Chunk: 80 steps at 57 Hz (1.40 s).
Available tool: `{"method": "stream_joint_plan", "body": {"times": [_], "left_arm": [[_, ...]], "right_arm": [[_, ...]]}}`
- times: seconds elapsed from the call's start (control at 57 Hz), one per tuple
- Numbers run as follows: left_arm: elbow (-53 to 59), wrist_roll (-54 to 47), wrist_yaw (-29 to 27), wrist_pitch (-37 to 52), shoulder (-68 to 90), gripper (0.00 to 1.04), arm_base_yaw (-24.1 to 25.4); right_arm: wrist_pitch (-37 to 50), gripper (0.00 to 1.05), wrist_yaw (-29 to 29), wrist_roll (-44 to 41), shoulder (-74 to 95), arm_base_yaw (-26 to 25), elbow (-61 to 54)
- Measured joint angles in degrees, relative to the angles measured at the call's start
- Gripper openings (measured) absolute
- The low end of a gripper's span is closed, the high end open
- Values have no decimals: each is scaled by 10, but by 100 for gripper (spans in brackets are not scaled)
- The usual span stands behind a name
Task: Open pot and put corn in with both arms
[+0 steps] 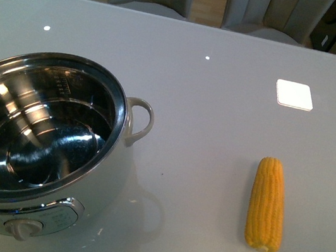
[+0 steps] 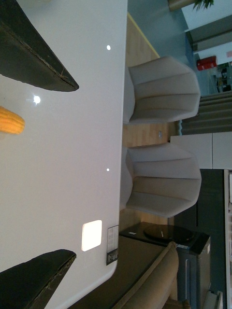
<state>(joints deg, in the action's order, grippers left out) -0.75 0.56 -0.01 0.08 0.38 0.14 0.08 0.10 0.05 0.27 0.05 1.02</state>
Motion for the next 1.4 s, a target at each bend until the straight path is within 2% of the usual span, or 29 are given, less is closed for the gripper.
{"method": "stream_joint_plan", "body": {"times": [0.035, 0.263, 0.404, 0.439, 0.474, 0.491, 0.526, 0.667, 0.842, 1.07, 1.211, 1.263, 1.404], "left_arm": [[0, 0, 0, 0, 0, 6, 0], [0, 0, 0, 0, 0, 45, 0], [0, 0, 0, 0, 0, 74, 0], [0, 0, 0, 0, 0, 82, 0], [0, 0, 0, 0, 0, 88, 0], [0, 0, 1, 0, 0, 93, 0], [0, 0, 0, 0, 0, 99, 0], [0, -1, 0, 0, 0, 98, 0], [0, -1, 0, 0, 0, 98, 0], [0, -1, 0, 0, 0, 98, 0], [0, -1, 0, 0, 0, 98, 0], [0, -1, 0, 0, 0, 98, 0], [0, -1, 0, 0, 0, 98, 0]], "right_arm": [[0, 96, 0, 0, 0, 0, 0], [0, 96, 0, 0, 0, 0, 0], [0, 96, 0, 0, 0, 0, 0], [-78, 96, -45, 34, 35, -8, 29], [-145, 96, -61, 57, 80, -9, 58], [-206, 96, -66, 89, 134, -4, 84], [-243, 96, -62, 117, 177, 8, 94], [-225, 96, -31, 177, 265, 79, 88], [-143, 96, 1, 186, 360, 109, 76], [123, 96, 68, 217, 680, 159, 83], [282, 96, 106, 254, 944, 195, 155], [307, 96, 120, 257, 1027, 205, 185], [315, 96, 125, 259, 1113, 213, 224]]}}
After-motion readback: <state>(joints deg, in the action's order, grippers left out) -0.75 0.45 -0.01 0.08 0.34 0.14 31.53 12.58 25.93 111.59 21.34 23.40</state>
